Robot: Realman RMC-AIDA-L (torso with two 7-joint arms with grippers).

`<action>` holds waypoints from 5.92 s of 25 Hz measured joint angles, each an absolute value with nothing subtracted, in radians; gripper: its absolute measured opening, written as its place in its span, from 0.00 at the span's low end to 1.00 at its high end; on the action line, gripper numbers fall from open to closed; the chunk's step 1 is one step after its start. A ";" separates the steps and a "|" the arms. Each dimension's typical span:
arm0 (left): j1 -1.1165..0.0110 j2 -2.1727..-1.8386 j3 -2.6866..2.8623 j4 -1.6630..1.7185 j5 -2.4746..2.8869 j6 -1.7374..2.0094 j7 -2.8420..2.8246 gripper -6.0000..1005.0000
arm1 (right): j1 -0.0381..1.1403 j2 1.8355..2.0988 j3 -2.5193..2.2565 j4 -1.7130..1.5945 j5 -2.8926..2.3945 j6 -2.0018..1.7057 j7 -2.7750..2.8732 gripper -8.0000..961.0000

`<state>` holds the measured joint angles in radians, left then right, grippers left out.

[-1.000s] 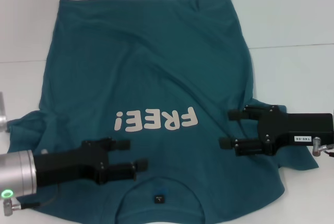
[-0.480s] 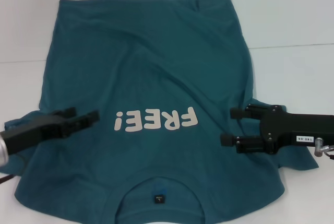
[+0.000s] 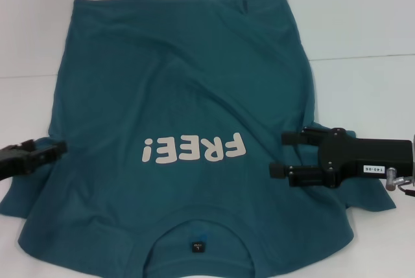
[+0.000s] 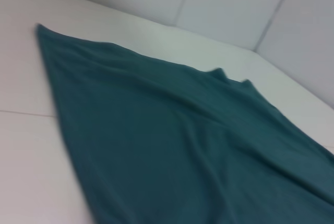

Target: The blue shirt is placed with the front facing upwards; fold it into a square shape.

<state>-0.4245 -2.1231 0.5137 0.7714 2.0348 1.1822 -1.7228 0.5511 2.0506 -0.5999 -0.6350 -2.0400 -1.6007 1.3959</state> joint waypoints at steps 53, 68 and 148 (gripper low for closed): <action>-0.416 -2.126 0.516 0.767 2.126 1.084 -1.702 0.78 | 0.554 2.058 -0.595 -0.640 -2.040 -1.594 1.397 0.95; -0.426 -2.125 0.508 0.775 2.153 1.054 -1.734 0.39 | 0.551 2.059 -0.595 -0.641 -2.028 -1.596 1.394 0.95; -0.467 -2.163 0.528 1.023 2.186 1.316 -1.961 0.01 | 0.556 2.084 -0.599 -0.627 -2.016 -1.589 1.387 0.94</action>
<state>-0.4668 -2.1628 0.5280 1.0228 2.1857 1.3158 -1.9613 0.5563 2.0844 -0.5990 -0.6272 -2.0156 -1.5891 1.3874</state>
